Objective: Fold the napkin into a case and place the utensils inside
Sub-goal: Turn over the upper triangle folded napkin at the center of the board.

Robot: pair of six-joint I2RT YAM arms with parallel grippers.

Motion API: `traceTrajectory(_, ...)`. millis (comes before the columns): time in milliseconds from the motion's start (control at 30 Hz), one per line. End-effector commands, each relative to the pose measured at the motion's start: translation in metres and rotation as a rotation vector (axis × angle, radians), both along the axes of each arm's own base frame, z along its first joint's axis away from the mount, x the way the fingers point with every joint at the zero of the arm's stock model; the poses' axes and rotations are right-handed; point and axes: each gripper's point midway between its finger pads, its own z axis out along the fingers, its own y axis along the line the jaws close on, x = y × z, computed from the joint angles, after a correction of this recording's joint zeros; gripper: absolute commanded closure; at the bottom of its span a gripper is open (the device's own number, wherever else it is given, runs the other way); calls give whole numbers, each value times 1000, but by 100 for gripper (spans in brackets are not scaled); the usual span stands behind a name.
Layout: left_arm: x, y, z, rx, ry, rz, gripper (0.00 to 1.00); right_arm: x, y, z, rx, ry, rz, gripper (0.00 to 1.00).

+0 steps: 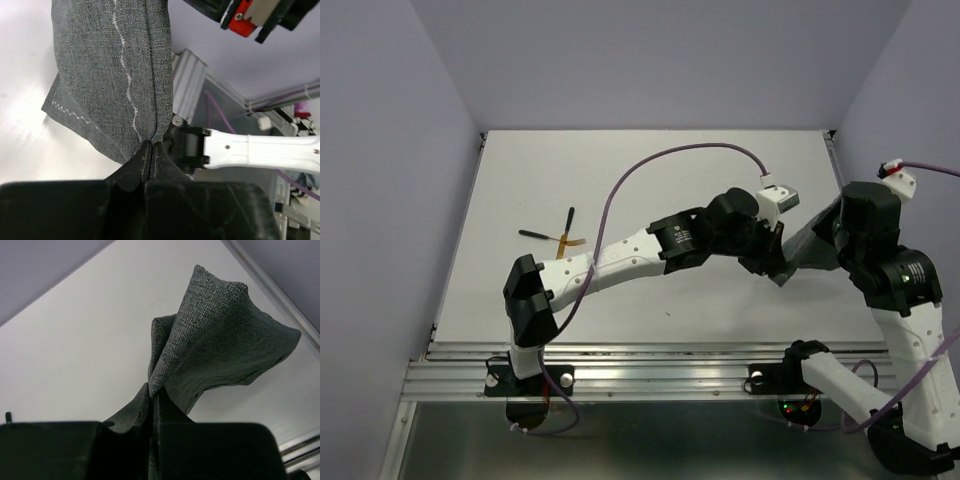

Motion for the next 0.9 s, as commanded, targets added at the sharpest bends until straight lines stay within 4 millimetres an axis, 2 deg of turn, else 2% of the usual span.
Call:
traceTrajectory(0,-65,-2,22,-33,102,-200,100,-25,-40,43,-82,-100,-159,99)
traceTrajectory(33,-70,-1,14,-31,128,-215,100,-25,-39,43,-113,-75,-133,99)
traceTrajectory(67,-73,-4,23,-84,128,-235,100,-24,-35,46,-119,-56,-105,99)
traceTrajectory(167,-79,7,8,-102,209,-245,100,4,-18,33,-161,34,1,99)
traceTrajectory(200,-79,8,25,-182,203,-266,100,14,-12,31,-170,51,34,99)
traceTrajectory(233,-70,15,3,-162,270,-226,100,36,-4,18,-192,105,64,99)
traceTrajectory(267,-64,20,1,-180,286,-208,100,49,2,10,-195,132,93,99)
traceTrajectory(300,-58,24,15,-261,275,-210,100,63,13,5,-183,149,137,99)
traceTrajectory(333,-50,34,-13,-233,323,-181,100,76,19,-4,-193,176,167,99)
traceTrajectory(367,-27,43,-8,-287,345,-139,100,103,33,-24,-184,215,212,99)
traceTrajectory(400,-19,55,-30,-265,378,-103,100,117,39,-30,-183,225,237,99)
traceTrajectory(433,-7,62,-38,-264,383,-71,100,142,48,-52,-180,266,253,99)
traceTrajectory(467,17,73,-43,-276,372,-18,100,154,58,-62,-161,275,292,99)
traceTrajectory(533,33,90,-66,-244,378,27,100,182,72,-72,-133,248,324,99)
traceTrajectory(567,43,97,-73,-236,367,48,100,196,83,-96,-111,287,361,99)
traceTrajectory(600,59,112,-88,-218,384,95,100,205,90,-105,-90,290,378,99)
traceTrajectory(667,74,125,-102,-202,386,133,100,224,109,-113,-60,273,427,99)
traceTrajectory(700,85,137,-115,-186,389,169,100,233,118,-134,-55,303,440,99)
traceTrajectory(733,91,143,-120,-179,388,185,100,242,127,-131,-47,279,455,99)
traceTrajectory(800,99,153,-133,-162,400,209,100,256,136,-157,-31,316,477,99)
traceTrajectory(867,105,162,-144,-149,411,236,100,262,153,-168,-30,332,514,99)
